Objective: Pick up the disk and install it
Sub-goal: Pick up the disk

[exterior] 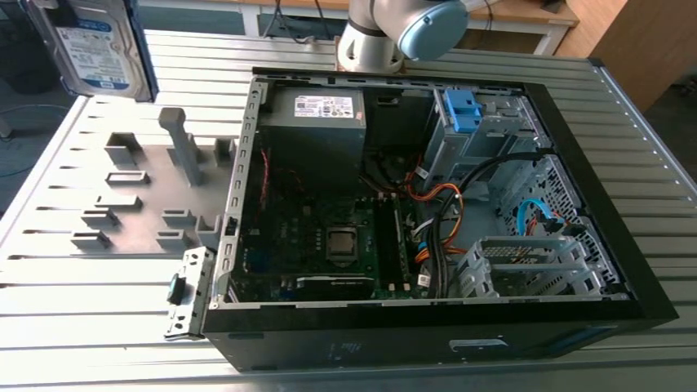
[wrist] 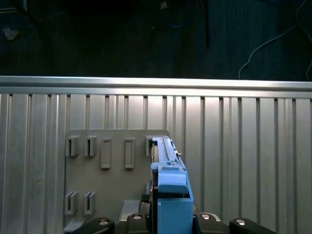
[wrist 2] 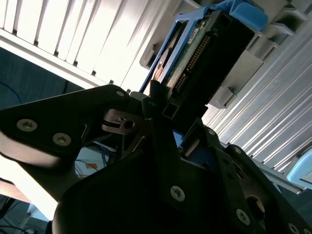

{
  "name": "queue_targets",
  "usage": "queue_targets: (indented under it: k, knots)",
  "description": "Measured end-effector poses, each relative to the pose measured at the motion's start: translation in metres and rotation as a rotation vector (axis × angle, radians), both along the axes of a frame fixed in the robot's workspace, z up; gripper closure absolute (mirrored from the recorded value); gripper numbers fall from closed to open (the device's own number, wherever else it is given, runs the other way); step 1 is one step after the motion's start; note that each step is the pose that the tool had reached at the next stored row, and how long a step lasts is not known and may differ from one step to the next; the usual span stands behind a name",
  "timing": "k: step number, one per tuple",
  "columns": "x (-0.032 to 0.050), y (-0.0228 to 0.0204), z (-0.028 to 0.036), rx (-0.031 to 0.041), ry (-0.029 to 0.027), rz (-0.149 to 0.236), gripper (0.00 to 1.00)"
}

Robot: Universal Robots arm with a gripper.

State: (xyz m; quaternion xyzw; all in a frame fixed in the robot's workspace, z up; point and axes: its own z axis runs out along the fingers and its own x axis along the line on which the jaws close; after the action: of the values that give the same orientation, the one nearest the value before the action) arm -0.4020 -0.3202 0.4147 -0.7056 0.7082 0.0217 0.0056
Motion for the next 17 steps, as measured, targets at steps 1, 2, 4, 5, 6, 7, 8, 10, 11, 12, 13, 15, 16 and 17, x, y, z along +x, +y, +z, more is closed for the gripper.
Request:
queue_targets:
  k: [1, 2, 4, 5, 6, 7, 8, 10, 11, 12, 13, 15, 16, 17]
  knots:
    - [0.0, 0.0, 0.0039, 0.0011, 0.0001, 0.0, 0.64]
    - [0.0, 0.0, 0.0084, 0.0022, 0.0001, 0.0, 0.64]
    - [0.0, 0.0, 0.017, 0.004, 0.0001, 0.0, 0.64]
    - [0.0, 0.0, 0.0212, 0.0049, 0.0001, 0.0, 0.64]
    - [0.0, 0.0, 0.0257, 0.0056, 0.0002, 0.0, 0.64]
    - [0.0, 0.0, 0.0301, 0.0062, 0.0, 0.0, 0.64]
    - [0.0, 0.0, 0.0347, 0.0066, 0.0002, 0.0, 0.64]
    - [0.0, -0.0001, 0.0441, 0.0078, 0.0001, 0.0, 0.64]
    - [0.0, 0.0, 0.0486, 0.0082, 0.0002, 0.0, 0.64]
    - [0.0, -0.0001, 0.0529, 0.009, 0.0, 0.0, 0.64]
    - [0.0, -0.0001, 0.0569, 0.0098, -0.0001, 0.0, 0.64]
    - [0.0, -0.0001, 0.0647, 0.0119, -0.0001, 0.0, 0.64]
    - [0.0, -0.0001, 0.0691, 0.0132, 0.0001, 0.0, 0.64]
    - [0.0, 0.0, 0.0729, 0.014, 0.0003, 0.0, 0.64]
